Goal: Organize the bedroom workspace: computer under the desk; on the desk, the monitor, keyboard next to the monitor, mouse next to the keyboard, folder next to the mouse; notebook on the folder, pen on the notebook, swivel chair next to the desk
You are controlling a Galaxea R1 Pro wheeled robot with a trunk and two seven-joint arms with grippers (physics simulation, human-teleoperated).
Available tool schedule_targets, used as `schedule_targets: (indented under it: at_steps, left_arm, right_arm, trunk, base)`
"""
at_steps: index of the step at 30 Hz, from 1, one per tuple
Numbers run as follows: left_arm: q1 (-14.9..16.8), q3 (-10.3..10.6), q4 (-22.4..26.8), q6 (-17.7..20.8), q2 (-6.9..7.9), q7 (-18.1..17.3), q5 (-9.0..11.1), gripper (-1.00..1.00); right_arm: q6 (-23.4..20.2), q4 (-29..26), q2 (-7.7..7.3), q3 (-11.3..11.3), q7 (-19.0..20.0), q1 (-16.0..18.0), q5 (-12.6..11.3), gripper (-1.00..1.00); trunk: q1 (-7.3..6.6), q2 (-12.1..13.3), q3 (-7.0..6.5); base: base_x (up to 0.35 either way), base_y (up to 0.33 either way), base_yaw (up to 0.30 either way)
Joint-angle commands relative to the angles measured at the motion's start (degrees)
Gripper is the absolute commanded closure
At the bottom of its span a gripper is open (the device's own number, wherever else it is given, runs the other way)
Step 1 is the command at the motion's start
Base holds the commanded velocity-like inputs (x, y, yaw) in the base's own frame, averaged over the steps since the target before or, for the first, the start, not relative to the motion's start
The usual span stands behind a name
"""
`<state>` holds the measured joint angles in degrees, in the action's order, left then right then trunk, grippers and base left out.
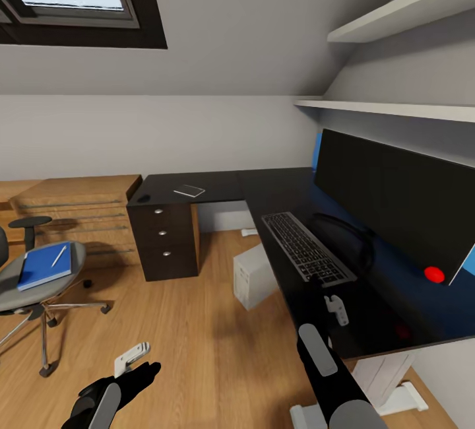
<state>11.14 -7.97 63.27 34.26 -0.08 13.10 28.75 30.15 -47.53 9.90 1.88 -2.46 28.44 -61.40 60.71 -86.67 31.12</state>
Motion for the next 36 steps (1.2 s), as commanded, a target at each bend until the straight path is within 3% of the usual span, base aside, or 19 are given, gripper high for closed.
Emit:
schedule_targets:
  at_steps: [1,14,29,34,36]
  left_arm:
    - [0.03,-0.02,0.09,0.24,-0.01,0.45,0.61,-1.00]
    - [0.03,0.05,0.10,0.16,-0.09,0.44,0.61,-1.00]
    - [0.03,0.06,0.10,0.28,-0.10,0.44,0.61,-1.00]
    - [0.03,0.06,0.10,0.24,-0.10,0.44,0.61,-1.00]
    - [0.03,0.06,0.10,0.22,-0.10,0.44,0.61,-1.00]
  right_arm:
    - [0.08,-0.04,0.03,0.03,-0.29,0.03,0.06,1.00]
    - [0.34,0.16,0.03,-0.04,-2.45,0.03,0.01,1.00]
    - [0.74,0.76,0.05,0.04,-5.69,0.03,-0.86,1.00]
    - [0.70,0.73,-0.03,0.00,-5.95,0.03,-5.70,1.00]
    - [0.70,0.73,-0.04,0.03,-5.96,0.03,-6.48,1.00]
  trunk:
    - [0.00,-0.03,0.06]
    - [0.00,-0.03,0.06]
    - [0.00,-0.03,0.06]
    - [0.00,-0.03,0.06]
    - [0.00,-0.03,0.06]
  base:
    - [0.042,0.024,0.000]
    - [0.122,0.004,0.000]
    - [0.014,0.000,0.000]
    - [0.000,0.000,0.000]
    - [0.000,0.000,0.000]
